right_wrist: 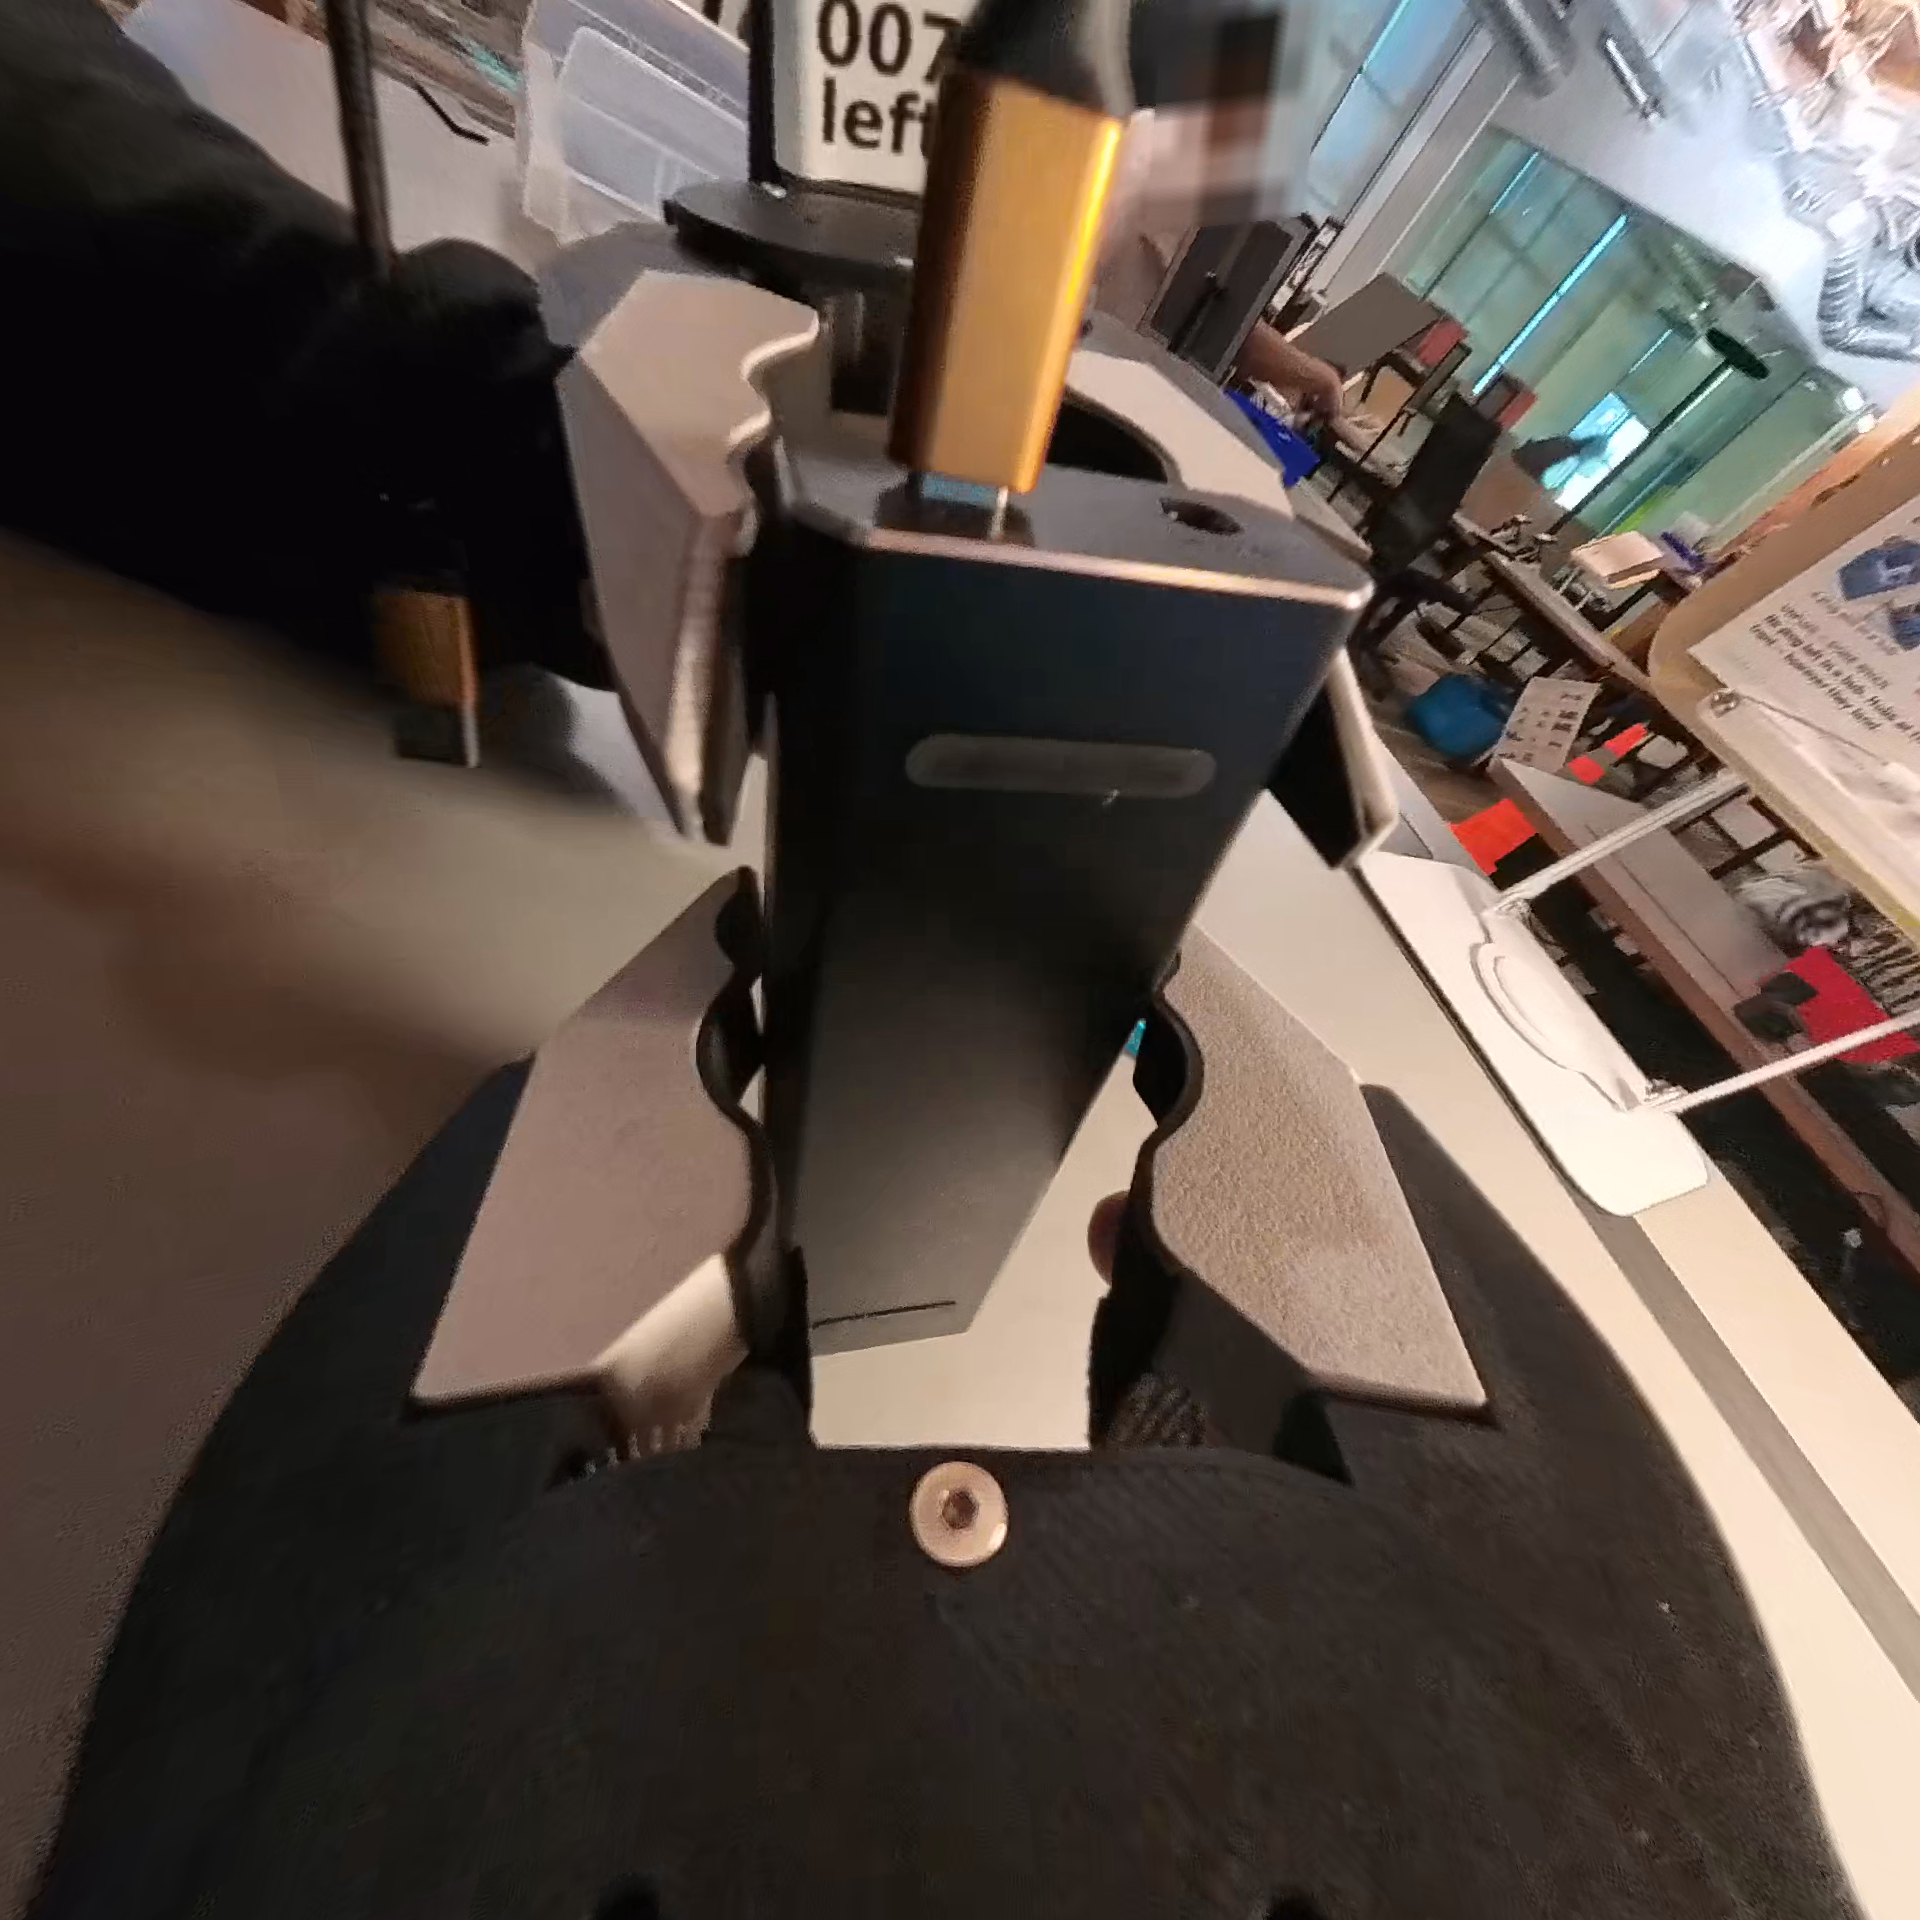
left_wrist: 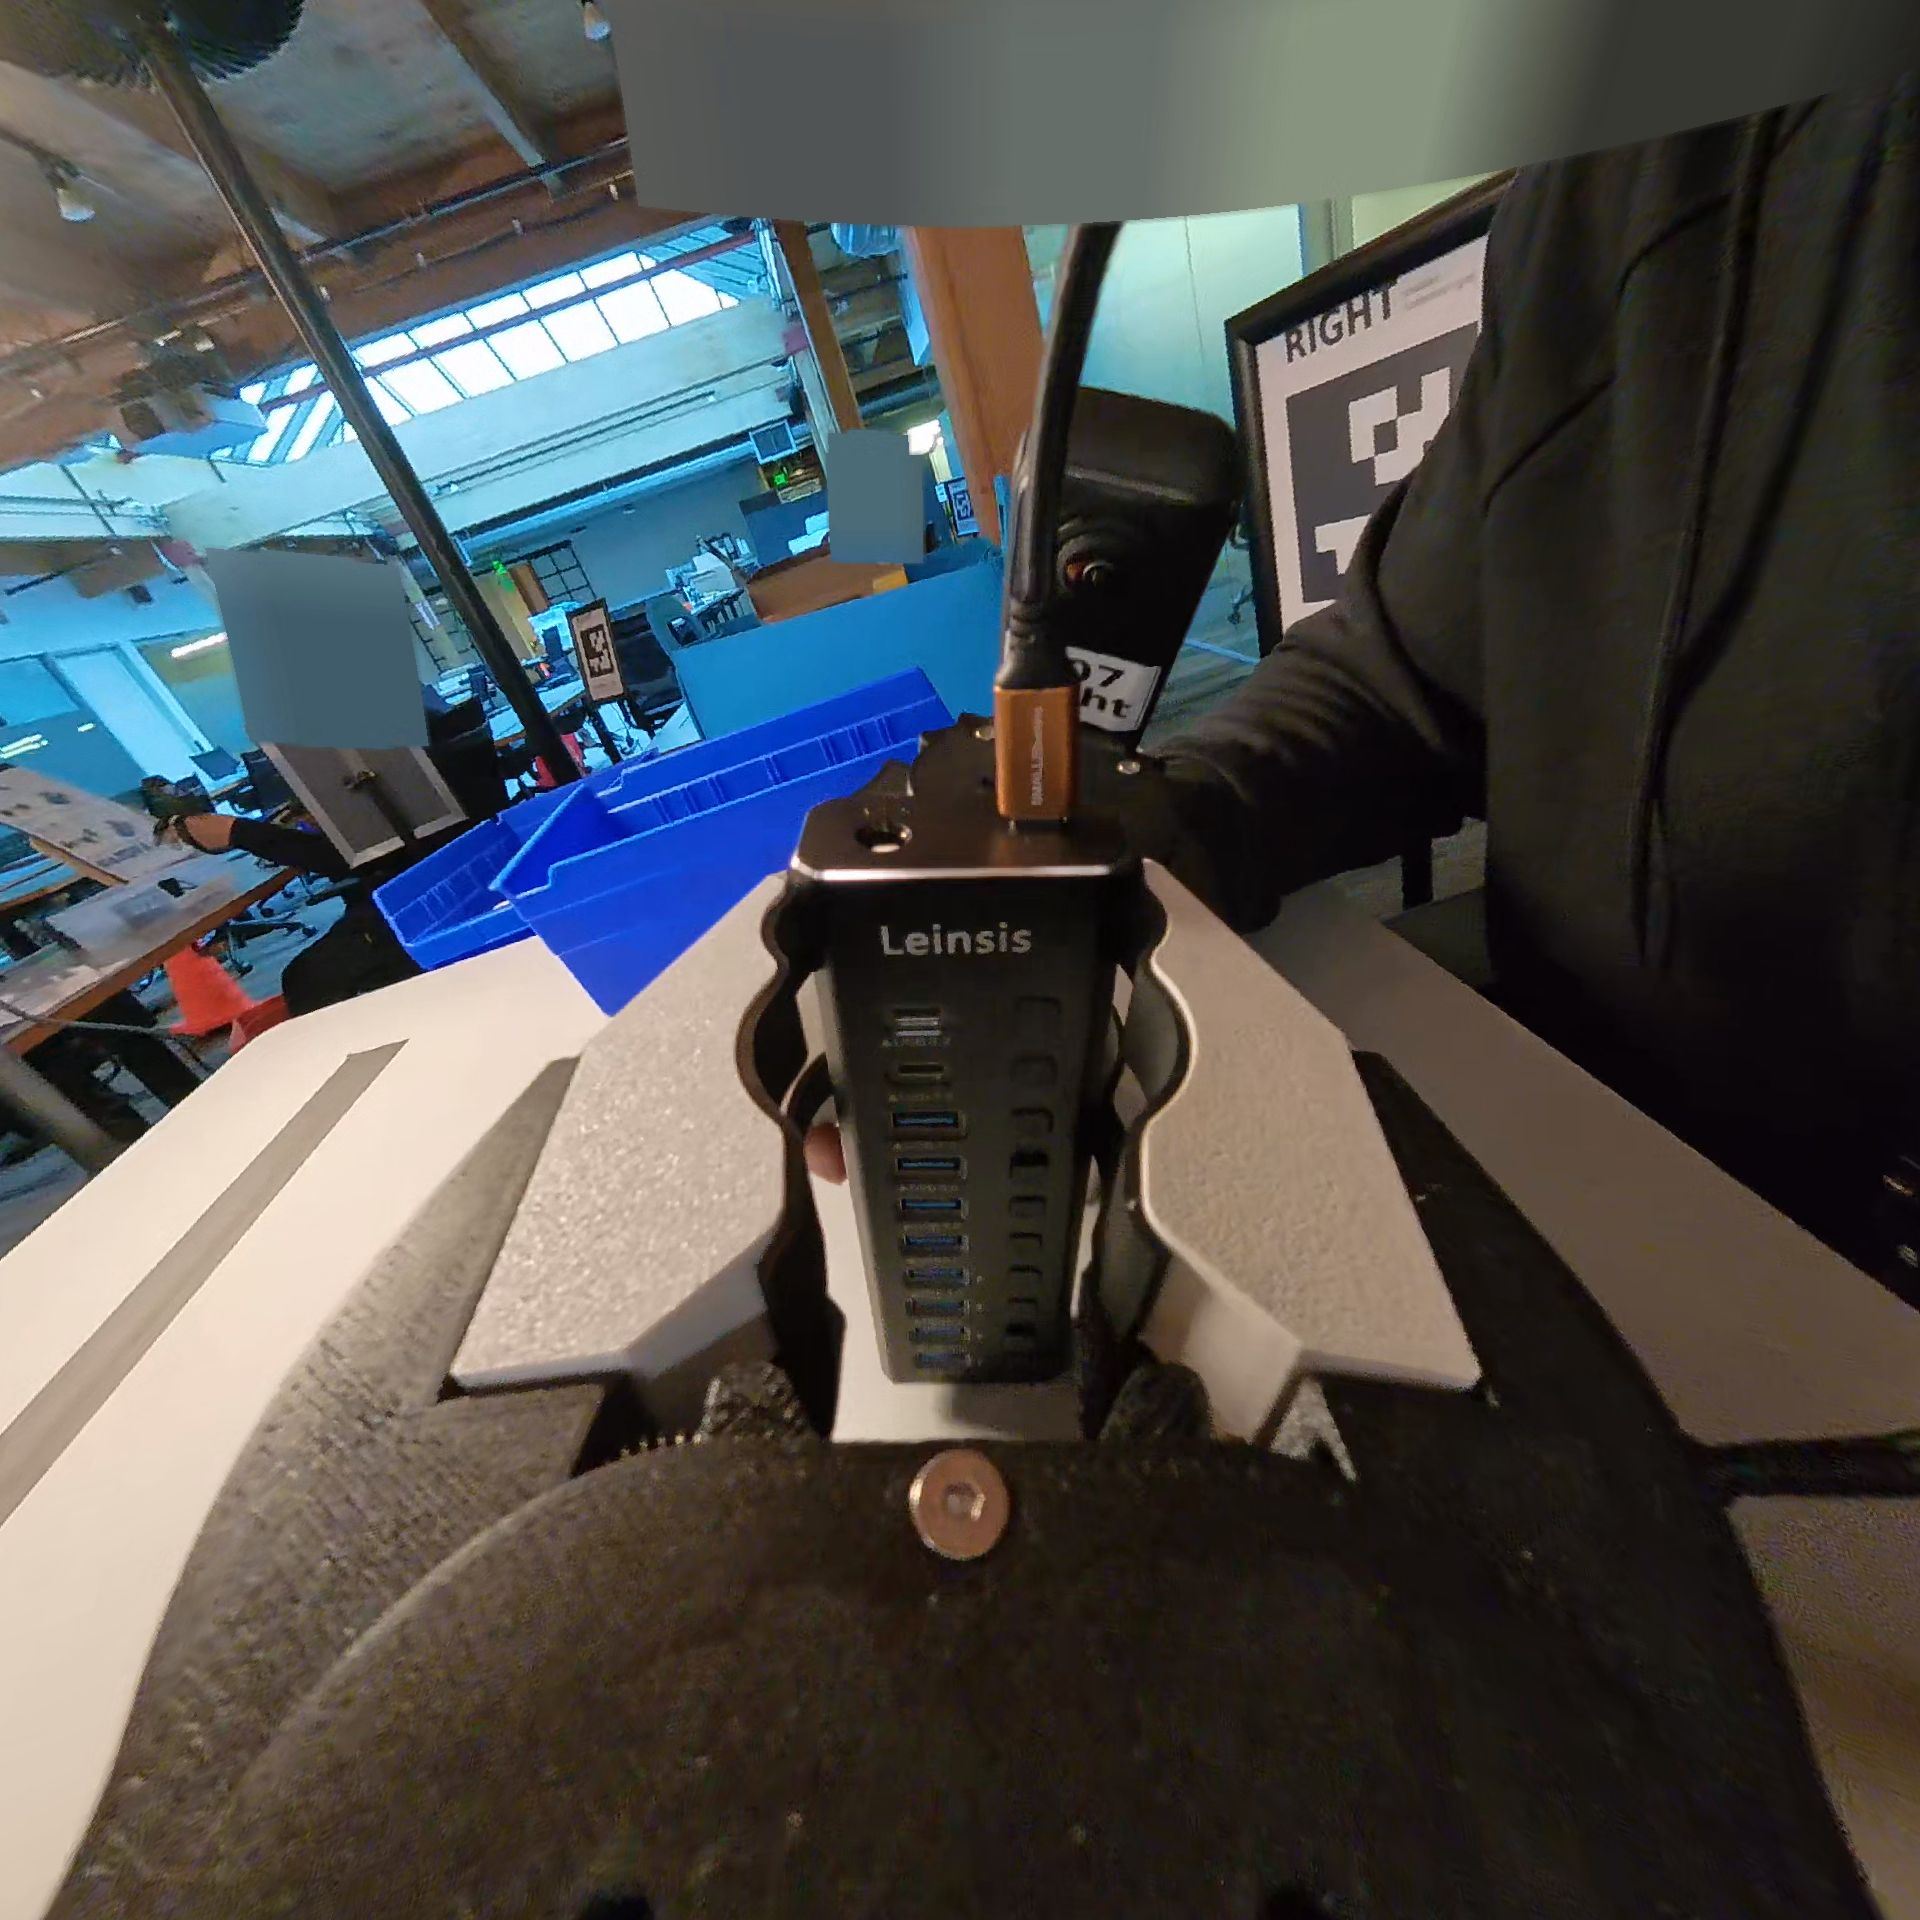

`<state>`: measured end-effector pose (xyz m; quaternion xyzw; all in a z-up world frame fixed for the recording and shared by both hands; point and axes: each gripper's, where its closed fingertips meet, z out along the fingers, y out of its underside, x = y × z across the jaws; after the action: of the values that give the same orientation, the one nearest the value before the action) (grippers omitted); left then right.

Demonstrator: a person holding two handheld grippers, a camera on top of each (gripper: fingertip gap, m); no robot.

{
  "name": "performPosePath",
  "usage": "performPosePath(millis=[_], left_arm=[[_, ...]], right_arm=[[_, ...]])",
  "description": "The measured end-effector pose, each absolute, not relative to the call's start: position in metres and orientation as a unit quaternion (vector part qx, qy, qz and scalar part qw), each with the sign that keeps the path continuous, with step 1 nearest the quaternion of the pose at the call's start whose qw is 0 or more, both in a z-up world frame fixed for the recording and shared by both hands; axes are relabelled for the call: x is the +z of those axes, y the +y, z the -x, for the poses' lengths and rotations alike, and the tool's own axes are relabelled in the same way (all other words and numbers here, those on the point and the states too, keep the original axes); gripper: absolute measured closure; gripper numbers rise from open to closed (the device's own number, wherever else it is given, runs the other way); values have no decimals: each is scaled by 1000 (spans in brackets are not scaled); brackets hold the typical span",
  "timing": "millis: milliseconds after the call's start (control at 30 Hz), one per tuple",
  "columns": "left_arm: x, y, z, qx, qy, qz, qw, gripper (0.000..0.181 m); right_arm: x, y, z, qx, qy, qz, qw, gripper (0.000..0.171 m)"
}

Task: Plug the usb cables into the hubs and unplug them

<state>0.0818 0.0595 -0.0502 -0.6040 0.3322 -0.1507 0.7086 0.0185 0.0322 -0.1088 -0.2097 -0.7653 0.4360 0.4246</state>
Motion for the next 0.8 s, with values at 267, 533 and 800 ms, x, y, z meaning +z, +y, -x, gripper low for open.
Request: performPosePath(millis=[267, 533, 800], left_arm=[[-40, 56, -63, -106, 316, 617, 713, 120], [-32, 43, -67, -80, 355, 604, 709, 144], [-37, 48, -69, -15, 376, 615, 693, 163]], right_arm=[[-108, 74, -8, 339, -761, 238, 499, 103], [-114, 85, -6, 301, -769, 243, 510, 103], [-115, 89, -4, 279, -771, 250, 515, 104]])
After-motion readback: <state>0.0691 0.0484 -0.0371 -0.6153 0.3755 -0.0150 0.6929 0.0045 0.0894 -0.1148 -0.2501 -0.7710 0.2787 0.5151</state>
